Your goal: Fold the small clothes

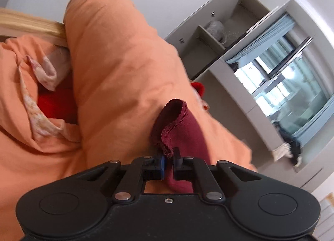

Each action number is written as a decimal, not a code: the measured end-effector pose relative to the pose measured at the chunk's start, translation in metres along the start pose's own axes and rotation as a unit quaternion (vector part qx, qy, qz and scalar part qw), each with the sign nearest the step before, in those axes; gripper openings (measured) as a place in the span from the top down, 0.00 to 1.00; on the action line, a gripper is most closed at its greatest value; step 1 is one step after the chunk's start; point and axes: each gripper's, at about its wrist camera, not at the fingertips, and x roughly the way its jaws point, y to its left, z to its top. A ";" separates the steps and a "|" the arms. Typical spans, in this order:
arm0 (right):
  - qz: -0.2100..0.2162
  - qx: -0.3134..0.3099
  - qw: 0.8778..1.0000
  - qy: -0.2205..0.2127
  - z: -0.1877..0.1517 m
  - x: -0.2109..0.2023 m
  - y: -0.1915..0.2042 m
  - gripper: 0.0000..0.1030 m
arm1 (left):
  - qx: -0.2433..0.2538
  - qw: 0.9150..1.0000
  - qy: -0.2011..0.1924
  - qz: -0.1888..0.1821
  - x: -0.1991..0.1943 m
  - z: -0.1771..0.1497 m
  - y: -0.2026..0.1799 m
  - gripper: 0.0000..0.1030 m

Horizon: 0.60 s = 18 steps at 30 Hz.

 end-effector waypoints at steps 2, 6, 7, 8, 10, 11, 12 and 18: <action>-0.007 0.013 1.000 0.003 -0.004 -0.001 -0.009 0.27 | 0.024 1.000 -0.014 -0.011 -0.007 0.003 -0.016 0.94; -0.018 0.043 0.999 0.007 -0.017 -0.003 -0.032 0.26 | 0.053 0.998 -0.019 -0.039 -0.019 0.009 -0.059 0.94; -0.020 0.054 0.998 0.010 -0.021 -0.002 -0.040 0.26 | 0.061 0.997 -0.015 -0.047 -0.019 0.011 -0.075 0.94; -0.022 0.066 0.997 0.013 -0.025 0.001 -0.049 0.26 | 0.069 0.996 -0.013 -0.056 -0.019 0.013 -0.090 0.94; -0.035 0.089 0.995 0.022 -0.032 0.011 -0.067 0.26 | 0.081 0.994 -0.009 -0.074 -0.018 0.013 -0.123 0.94; -0.038 0.103 0.994 0.025 -0.035 0.017 -0.078 0.26 | 0.085 0.993 -0.005 -0.081 -0.017 0.012 -0.141 0.94; -0.037 0.118 0.992 0.026 -0.038 0.022 -0.089 0.26 | 0.091 0.992 -0.001 -0.088 -0.016 0.009 -0.158 0.94; -0.025 0.167 0.985 0.036 -0.054 0.029 -0.135 0.27 | 0.185 0.976 0.015 -0.116 -0.002 -0.030 -0.277 0.94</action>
